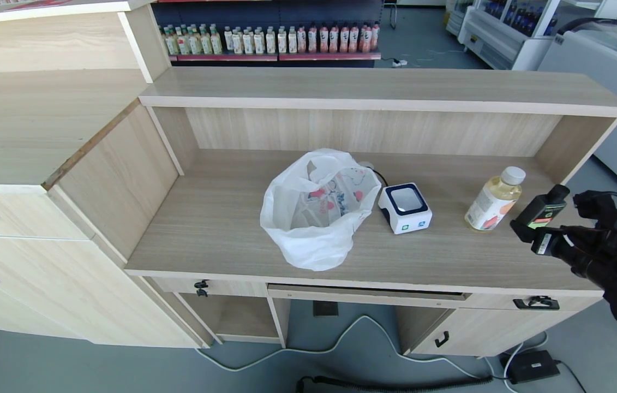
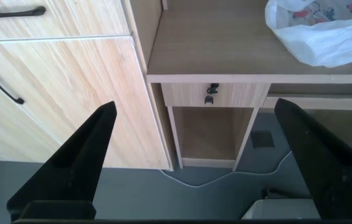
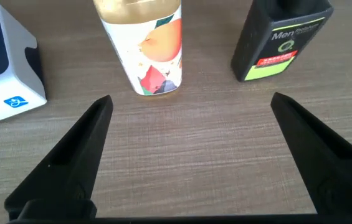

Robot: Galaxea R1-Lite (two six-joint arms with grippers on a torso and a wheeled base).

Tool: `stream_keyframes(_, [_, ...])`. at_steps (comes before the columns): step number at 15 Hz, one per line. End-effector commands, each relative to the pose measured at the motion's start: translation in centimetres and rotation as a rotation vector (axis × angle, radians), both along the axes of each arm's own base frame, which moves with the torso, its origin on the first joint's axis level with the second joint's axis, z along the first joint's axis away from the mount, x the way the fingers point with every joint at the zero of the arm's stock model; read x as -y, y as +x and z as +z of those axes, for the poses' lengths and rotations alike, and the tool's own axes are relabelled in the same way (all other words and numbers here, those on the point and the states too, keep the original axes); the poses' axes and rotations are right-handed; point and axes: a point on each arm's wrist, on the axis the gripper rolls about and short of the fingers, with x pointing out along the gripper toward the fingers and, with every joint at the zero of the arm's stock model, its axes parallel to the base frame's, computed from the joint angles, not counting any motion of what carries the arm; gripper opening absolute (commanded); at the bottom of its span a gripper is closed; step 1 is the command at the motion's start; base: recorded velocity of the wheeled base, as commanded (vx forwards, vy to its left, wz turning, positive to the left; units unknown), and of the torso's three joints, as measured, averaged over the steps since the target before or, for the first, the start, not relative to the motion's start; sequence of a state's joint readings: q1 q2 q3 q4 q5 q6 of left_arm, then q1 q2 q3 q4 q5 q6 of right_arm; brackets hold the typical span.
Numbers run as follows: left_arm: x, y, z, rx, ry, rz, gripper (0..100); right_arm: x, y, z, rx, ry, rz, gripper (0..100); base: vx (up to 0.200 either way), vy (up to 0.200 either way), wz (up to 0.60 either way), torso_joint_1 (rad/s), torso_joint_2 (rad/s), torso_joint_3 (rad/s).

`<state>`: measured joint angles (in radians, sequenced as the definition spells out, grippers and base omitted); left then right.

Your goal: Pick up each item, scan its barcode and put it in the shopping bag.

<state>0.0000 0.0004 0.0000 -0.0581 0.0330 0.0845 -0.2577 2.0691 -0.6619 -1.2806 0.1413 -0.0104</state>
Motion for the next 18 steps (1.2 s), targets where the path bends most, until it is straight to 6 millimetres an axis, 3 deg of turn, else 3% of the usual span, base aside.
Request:
stream_keyframes(1, [0.0,0.0,0.0,0.001,0.000,0.001,100,-0.6,2.3,-1.2,-0.015,0.005,0.043,100,0.000,0.000,0.00,0.000,0.00,0.000])
stream_keyframes(4, [0.0,0.0,0.0,0.001,0.000,0.001,100,-2.1,4.6,-0.2,0.013,-0.002,0.092,100,0.000,0.000,0.00,0.000,0.00,0.000])
stream_keyframes(9, [0.0,0.0,0.0,0.001,0.000,0.001,100,-2.5,7.8,0.9,0.010,-0.098,0.117,100,0.000,0.000,0.00,0.000,0.00,0.000])
stream_keyframes(14, [0.0,0.0,0.0,0.001,0.000,0.001,100,-4.3,8.9,0.8,0.013,-0.110,0.161,100,0.000,0.000,0.00,0.000,0.00,0.000])
stream_keyframes(18, [0.0,0.0,0.0,0.001,0.000,0.001,100,-4.5,9.5,0.4,0.007,-0.120,0.090,100,0.000,0.000,0.00,0.000,0.00,0.000])
